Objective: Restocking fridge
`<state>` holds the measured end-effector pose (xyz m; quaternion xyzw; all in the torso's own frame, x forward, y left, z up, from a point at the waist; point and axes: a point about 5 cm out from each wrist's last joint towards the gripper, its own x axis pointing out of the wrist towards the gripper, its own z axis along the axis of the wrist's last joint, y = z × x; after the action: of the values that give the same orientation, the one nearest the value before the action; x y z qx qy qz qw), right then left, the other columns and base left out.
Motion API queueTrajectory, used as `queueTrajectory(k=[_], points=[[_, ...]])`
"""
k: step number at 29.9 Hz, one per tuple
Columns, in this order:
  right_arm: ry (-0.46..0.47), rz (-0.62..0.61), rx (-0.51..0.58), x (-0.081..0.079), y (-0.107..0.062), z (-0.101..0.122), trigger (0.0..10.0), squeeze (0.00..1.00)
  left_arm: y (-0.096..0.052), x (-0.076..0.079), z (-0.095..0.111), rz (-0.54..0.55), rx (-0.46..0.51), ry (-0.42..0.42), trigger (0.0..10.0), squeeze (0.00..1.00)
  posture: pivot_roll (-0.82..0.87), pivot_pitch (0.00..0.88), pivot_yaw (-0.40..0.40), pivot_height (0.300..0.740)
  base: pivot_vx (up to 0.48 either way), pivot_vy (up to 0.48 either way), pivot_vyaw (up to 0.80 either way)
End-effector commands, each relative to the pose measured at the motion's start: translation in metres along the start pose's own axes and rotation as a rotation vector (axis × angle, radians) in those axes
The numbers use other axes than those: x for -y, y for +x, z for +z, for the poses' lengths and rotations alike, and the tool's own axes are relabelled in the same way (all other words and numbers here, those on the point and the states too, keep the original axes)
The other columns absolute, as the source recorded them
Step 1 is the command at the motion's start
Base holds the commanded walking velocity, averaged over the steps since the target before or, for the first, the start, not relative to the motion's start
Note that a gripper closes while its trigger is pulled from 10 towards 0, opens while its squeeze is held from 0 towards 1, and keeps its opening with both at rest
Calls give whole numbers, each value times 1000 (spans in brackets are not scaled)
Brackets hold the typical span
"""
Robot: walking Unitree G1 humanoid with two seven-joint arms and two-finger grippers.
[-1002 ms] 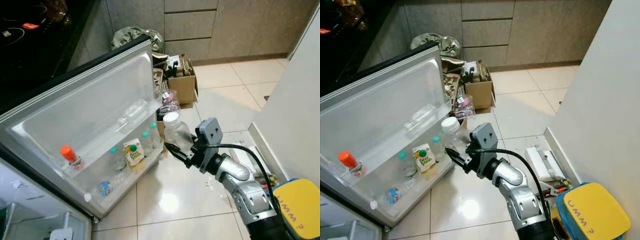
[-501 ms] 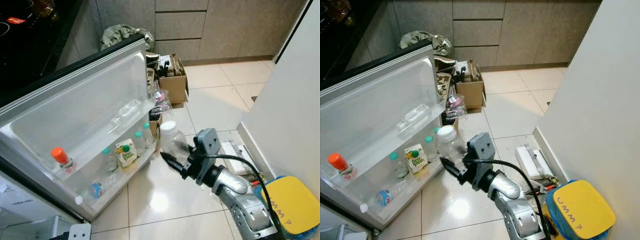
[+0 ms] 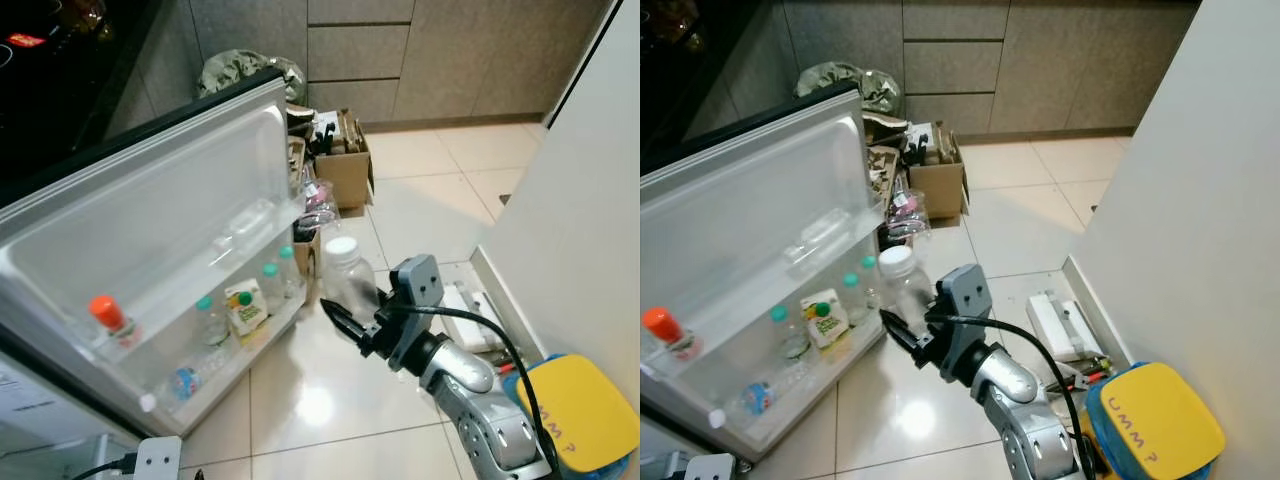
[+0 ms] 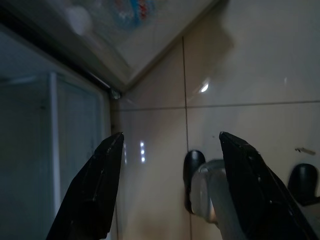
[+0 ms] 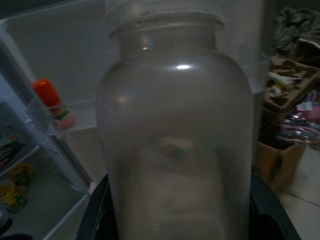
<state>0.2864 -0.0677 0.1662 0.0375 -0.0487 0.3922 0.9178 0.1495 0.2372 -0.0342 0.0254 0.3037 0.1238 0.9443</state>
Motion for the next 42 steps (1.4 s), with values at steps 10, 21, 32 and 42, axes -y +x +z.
queueTrajectory(k=[10,21,32,42], points=[[8,-26,-22,1,-9,-4,10000,0,-3,-2,-12,17,-49,-11,10000,0,-68,206,-44,710,0,-289,0],[16,-34,-30,0,-11,-6,10000,0,1,-6,-10,45,-63,-31,10000,0,-69,205,-33,710,0,0,0],[-16,-45,-28,2,-8,-5,10000,0,2,-5,-7,43,-46,-18,10000,0,-60,194,-33,710,0,0,0],[-86,-156,-16,14,0,-2,10000,0,5,-3,4,43,2,-9,10000,0,-53,178,-30,710,0,0,156]])
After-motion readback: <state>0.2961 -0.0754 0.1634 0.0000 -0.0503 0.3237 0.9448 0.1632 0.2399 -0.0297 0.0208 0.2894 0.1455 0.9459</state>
